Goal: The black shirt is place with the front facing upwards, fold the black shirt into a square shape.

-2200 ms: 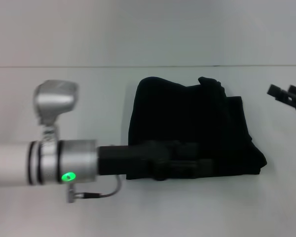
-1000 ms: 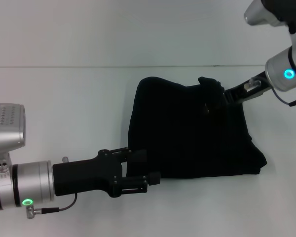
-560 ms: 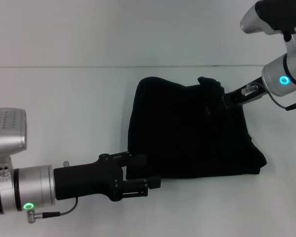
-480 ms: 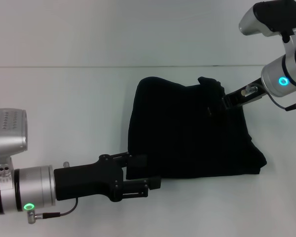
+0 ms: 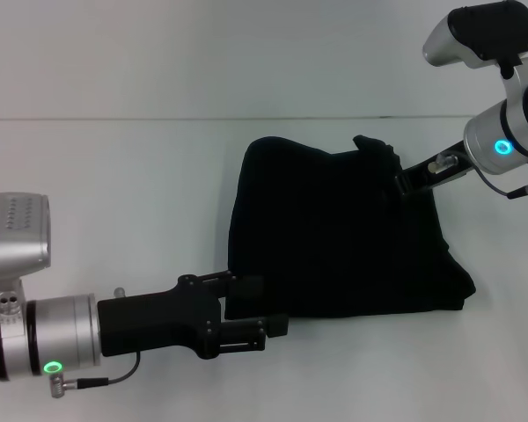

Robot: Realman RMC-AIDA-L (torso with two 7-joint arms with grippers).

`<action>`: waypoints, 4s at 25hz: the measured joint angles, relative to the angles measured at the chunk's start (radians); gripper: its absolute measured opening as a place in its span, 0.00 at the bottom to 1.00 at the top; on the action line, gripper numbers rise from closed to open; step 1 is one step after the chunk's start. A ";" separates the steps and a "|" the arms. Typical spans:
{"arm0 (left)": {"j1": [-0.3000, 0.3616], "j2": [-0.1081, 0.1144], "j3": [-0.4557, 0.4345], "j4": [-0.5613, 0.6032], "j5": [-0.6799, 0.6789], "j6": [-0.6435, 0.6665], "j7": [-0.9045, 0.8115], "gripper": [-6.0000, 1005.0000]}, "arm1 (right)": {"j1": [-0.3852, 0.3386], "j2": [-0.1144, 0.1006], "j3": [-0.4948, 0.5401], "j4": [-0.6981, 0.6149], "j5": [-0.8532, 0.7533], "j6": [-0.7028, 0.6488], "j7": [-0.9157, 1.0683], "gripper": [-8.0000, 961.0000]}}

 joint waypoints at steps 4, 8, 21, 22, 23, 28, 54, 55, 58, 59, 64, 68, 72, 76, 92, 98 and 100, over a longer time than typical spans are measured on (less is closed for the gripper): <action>0.000 0.000 0.000 0.000 0.000 0.000 0.000 0.79 | 0.000 0.000 0.000 -0.001 0.001 0.001 -0.001 0.33; 0.000 -0.001 0.000 0.000 0.000 0.000 0.000 0.79 | -0.001 0.000 0.010 -0.004 0.003 0.001 -0.001 0.24; -0.001 -0.001 0.001 0.000 0.000 -0.009 0.000 0.79 | -0.158 -0.051 0.136 0.003 0.310 0.016 -0.059 0.08; -0.001 -0.001 0.001 0.000 0.000 -0.010 0.000 0.79 | -0.179 -0.055 0.157 0.016 0.344 0.027 -0.073 0.08; -0.002 -0.001 0.001 0.000 0.000 -0.010 0.000 0.79 | -0.192 -0.058 0.171 0.030 0.370 0.038 -0.086 0.08; -0.002 -0.001 -0.003 0.000 0.000 -0.012 0.001 0.79 | -0.231 -0.061 0.205 0.125 0.462 0.154 -0.140 0.08; -0.005 -0.001 -0.036 -0.035 -0.011 -0.023 -0.007 0.79 | -0.569 -0.025 0.433 0.201 1.086 -0.093 -0.835 0.64; -0.005 -0.002 -0.036 -0.035 -0.011 -0.023 -0.007 0.79 | -0.577 -0.030 0.431 0.203 1.071 -0.106 -0.842 0.66; -0.006 -0.003 -0.037 -0.036 -0.013 -0.023 -0.008 0.79 | -0.588 -0.050 0.429 0.220 0.999 -0.116 -0.838 0.72; -0.006 -0.003 -0.037 -0.037 -0.014 -0.023 -0.008 0.79 | -0.588 -0.059 0.429 0.230 0.963 -0.120 -0.832 0.74; -0.006 -0.004 -0.042 -0.038 -0.014 -0.023 -0.009 0.80 | -0.571 -0.078 0.428 0.271 0.824 -0.184 -0.824 0.80; -0.006 -0.004 -0.057 -0.038 -0.014 -0.023 -0.011 0.80 | -0.571 -0.071 0.428 0.269 0.798 -0.224 -0.838 0.81; -0.003 -0.003 -0.060 -0.038 -0.014 -0.020 -0.011 0.79 | -0.572 -0.068 0.414 0.275 0.795 -0.221 -0.837 0.80; -0.002 -0.003 -0.060 -0.038 -0.014 -0.013 -0.016 0.79 | -0.572 -0.066 0.403 0.280 0.782 -0.194 -0.828 0.80; -0.006 -0.001 -0.060 -0.038 -0.014 -0.012 -0.022 0.79 | -0.565 -0.067 0.411 0.276 0.718 -0.186 -0.806 0.63; -0.006 -0.001 -0.060 -0.038 -0.014 -0.012 -0.022 0.79 | -0.564 -0.067 0.407 0.277 0.716 -0.182 -0.812 0.49; -0.006 -0.001 -0.061 -0.038 -0.014 -0.012 -0.025 0.79 | -0.563 -0.066 0.403 0.277 0.716 -0.181 -0.813 0.45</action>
